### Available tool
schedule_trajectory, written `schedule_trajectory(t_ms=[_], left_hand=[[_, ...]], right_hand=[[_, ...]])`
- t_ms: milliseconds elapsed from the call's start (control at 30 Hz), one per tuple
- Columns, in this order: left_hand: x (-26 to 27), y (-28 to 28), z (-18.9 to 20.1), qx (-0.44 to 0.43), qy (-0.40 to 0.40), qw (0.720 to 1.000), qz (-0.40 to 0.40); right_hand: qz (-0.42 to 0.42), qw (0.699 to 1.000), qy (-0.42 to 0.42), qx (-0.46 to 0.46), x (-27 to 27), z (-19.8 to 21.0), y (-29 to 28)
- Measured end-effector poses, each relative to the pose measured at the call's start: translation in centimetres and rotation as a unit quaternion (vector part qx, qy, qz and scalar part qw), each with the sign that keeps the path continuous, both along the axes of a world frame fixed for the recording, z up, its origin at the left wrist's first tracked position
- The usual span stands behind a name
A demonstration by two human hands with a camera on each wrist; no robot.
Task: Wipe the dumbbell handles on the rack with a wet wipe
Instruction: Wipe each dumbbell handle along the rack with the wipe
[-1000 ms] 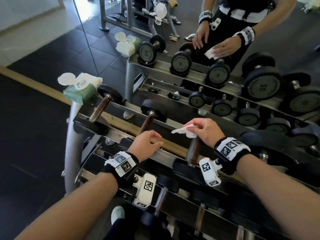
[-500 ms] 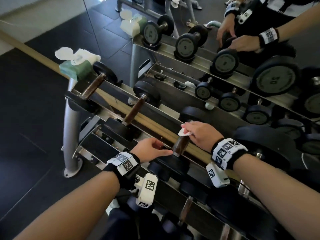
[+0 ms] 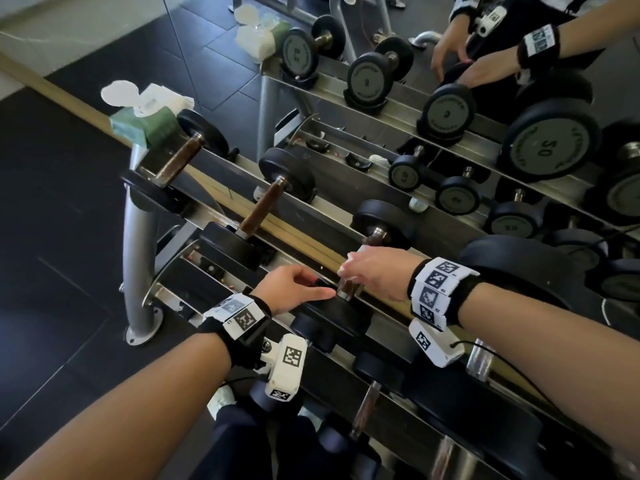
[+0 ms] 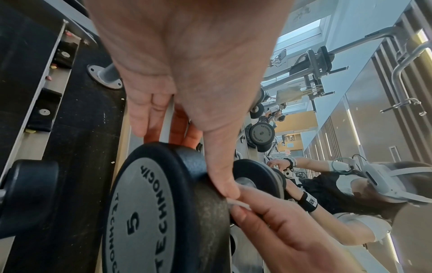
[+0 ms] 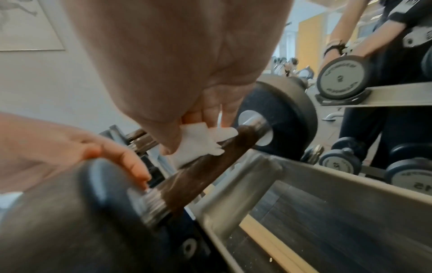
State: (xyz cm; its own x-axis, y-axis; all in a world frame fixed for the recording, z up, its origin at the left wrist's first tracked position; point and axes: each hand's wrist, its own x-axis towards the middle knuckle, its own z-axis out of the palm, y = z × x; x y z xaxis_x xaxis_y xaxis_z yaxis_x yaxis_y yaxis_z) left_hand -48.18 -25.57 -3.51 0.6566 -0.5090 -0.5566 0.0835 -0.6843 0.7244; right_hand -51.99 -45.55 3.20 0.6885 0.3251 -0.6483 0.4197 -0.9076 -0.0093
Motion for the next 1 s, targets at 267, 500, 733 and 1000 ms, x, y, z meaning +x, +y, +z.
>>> schedule_trajectory(t_ms=[267,500,733,1000], left_hand=[[-0.5,0.3,-0.8,-0.016,0.009,0.999,0.027],[-0.5,0.3,-0.8,-0.009,-0.002,0.999,0.033],[-0.8,0.2,-0.9,-0.014,0.007,0.999,0.046],[-0.9,0.2,-1.0,-0.012,0.002,0.999,0.05]], right_hand=[[-0.024,1.0,-0.012,0.0,0.7,2.4,-1.6],[0.049,0.997,0.065,-0.009,-1.0,-0.2,1.3],[-0.072,0.996,-0.051,-0.009,0.6,1.7,-2.9],[-0.004,0.998,0.062,0.003,-1.1,0.1,0.0]])
